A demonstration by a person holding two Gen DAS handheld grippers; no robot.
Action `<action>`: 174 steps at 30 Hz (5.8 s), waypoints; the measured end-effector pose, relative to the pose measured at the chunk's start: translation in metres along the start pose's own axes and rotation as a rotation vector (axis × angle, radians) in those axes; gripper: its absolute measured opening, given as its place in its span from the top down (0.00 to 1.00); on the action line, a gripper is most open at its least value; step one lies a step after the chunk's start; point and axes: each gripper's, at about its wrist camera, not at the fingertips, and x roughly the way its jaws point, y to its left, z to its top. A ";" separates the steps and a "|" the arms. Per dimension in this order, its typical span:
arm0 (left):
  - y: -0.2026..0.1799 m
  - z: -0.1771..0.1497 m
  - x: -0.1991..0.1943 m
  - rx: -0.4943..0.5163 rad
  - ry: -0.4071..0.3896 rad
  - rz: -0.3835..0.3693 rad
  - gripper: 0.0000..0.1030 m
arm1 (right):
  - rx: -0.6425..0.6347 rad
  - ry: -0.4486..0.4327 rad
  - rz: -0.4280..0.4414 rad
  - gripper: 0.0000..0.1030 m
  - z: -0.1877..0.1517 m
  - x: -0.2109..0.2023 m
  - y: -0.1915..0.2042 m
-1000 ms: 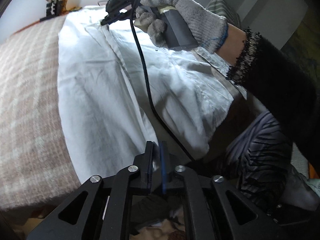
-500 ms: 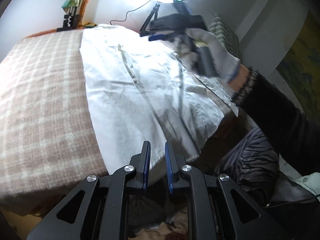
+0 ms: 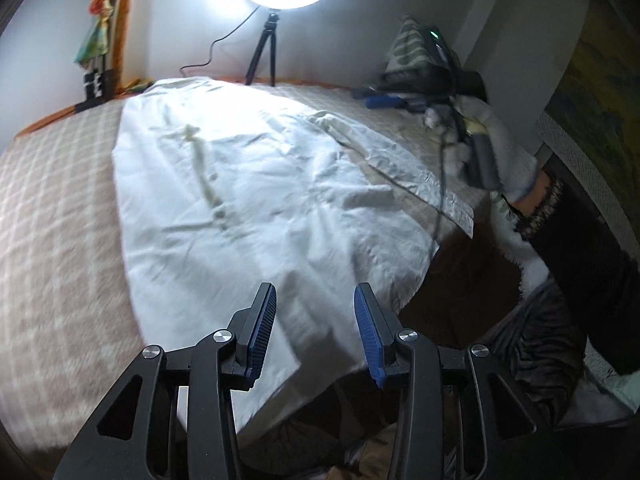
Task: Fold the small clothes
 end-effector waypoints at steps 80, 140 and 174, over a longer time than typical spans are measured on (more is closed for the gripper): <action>-0.024 0.012 0.118 -0.222 0.137 -0.141 0.49 | -0.169 0.104 0.363 0.66 -0.100 -0.049 0.022; -0.030 -0.017 0.120 -0.321 0.112 -0.222 0.95 | -0.160 0.192 0.166 0.75 -0.045 0.010 0.016; -0.120 -0.019 0.091 0.133 -0.060 -0.027 0.49 | -0.001 0.163 0.165 0.67 -0.135 -0.041 -0.045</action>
